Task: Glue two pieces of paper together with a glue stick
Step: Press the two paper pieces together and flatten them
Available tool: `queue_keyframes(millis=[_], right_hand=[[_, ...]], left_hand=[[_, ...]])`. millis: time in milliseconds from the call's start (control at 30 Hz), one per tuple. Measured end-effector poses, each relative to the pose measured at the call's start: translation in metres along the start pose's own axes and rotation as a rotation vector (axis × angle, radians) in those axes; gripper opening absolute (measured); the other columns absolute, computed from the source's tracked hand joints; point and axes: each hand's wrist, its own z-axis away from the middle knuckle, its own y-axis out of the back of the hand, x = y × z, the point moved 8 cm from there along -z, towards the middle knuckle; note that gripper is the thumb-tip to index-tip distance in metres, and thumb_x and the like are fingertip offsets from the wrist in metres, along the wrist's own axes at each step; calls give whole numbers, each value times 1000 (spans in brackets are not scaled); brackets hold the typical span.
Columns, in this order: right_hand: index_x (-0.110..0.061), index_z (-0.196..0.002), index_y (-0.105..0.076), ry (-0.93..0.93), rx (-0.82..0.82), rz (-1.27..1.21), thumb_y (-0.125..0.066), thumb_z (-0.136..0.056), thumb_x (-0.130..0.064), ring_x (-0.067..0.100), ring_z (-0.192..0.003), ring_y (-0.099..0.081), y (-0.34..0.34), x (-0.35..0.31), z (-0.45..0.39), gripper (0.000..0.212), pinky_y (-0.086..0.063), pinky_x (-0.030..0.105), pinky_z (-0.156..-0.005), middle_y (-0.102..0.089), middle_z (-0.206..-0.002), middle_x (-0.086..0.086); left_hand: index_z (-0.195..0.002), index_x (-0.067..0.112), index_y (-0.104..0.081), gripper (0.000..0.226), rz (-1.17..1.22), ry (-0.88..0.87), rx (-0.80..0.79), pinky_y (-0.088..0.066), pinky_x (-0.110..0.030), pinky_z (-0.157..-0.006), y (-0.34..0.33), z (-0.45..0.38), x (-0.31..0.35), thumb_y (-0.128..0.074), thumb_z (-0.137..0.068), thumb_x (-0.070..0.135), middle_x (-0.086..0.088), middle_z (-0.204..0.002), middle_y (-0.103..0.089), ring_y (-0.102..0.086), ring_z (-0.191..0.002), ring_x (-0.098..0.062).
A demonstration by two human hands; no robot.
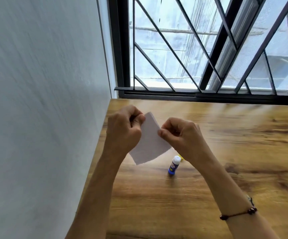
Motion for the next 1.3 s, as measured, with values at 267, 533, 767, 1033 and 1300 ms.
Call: queue_keyframes(millis=[267,533,767,1033,1300], right_hand=[[-13,-68,-60,-70,12,-65,-60,-80,-10,34,-63,-59,1,18,6,12,-51,43,-62,-64,-64,14],[-21,-63,-54,-85,146,-123,-55,-77,-16,4,-53,-42,20,6,-6,15,-37,20,-49,-51,-57,-2],[-18,-74,-60,133,9,37,-62,-80,-11,7,-62,-53,7,-36,-23,9,-40,12,-55,-59,-63,-5],[-18,-72,-63,109,33,-186,-67,-80,-16,18,-67,-59,5,-42,-25,9,-49,34,-62,-63,-69,-3],[-17,-69,-64,-18,111,-165,-66,-81,-10,10,-58,-59,8,-7,-1,14,-53,27,-58,-64,-65,-1]], left_hand=[[-76,12,-56,12,88,161,156,-36,-1,-49,15,0,-16,-56,-87,16,10,-67,-51,-48,-61,-5],[-110,11,-56,27,-318,163,-90,-35,-24,-85,-6,0,-20,-57,-86,23,-8,-111,-55,-46,-109,-22],[-94,8,-63,11,-130,-169,-86,-33,-13,-72,-9,-1,31,-58,-85,12,7,-92,-43,-40,-94,-10],[-71,6,-55,12,-59,-205,57,-36,-13,-57,10,3,25,-58,-78,16,3,-73,-48,-43,-63,-3],[-72,12,-51,18,136,0,225,-40,-4,-55,30,0,0,-51,-80,28,9,-69,-50,-48,-63,-6]])
